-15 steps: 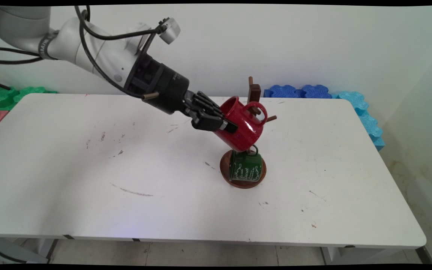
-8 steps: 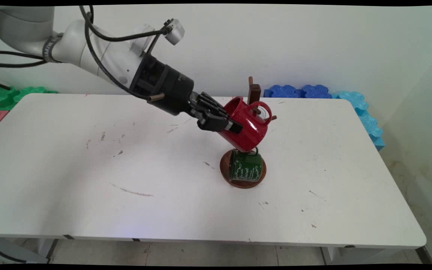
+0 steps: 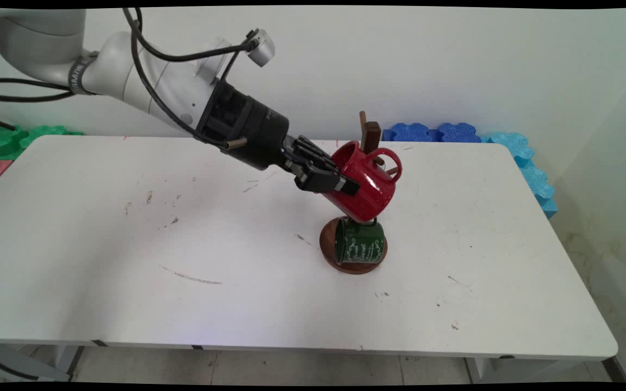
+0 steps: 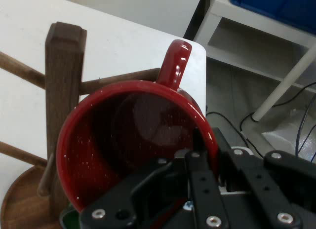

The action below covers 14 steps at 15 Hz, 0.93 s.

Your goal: Place the picked object on the table

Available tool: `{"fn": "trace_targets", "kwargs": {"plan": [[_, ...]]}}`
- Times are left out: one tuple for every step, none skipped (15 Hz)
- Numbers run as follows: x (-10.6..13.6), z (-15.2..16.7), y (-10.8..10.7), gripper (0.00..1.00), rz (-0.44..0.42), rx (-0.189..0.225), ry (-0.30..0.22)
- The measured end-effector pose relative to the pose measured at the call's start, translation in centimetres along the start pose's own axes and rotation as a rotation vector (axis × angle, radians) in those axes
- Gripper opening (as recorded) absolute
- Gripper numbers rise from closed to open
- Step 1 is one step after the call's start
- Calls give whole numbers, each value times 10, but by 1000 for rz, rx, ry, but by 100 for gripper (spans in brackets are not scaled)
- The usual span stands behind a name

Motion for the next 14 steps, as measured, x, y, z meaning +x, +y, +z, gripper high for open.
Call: {"fn": "trace_targets", "kwargs": {"plan": [[0,1,1,0,-1,0,0],[0,2,2,0,-2,-1,0],[0,2,3,0,-4,-1,0],[0,3,4,0,-5,-2,0],[0,5,5,0,-6,-3,-1],[1,6,6,0,-7,-3,-1],[0,7,7,0,-8,-4,-1],[0,8,8,0,-9,-5,-2],[0,9,9,0,-10,-5,-2],[0,9,10,0,-12,-7,-3],[-1,10,11,0,-13,-8,-4],[-1,11,12,0,-14,-9,-4],[-1,12,14,0,-16,-11,-5],[-2,13,15,0,-17,-12,-6]]}}
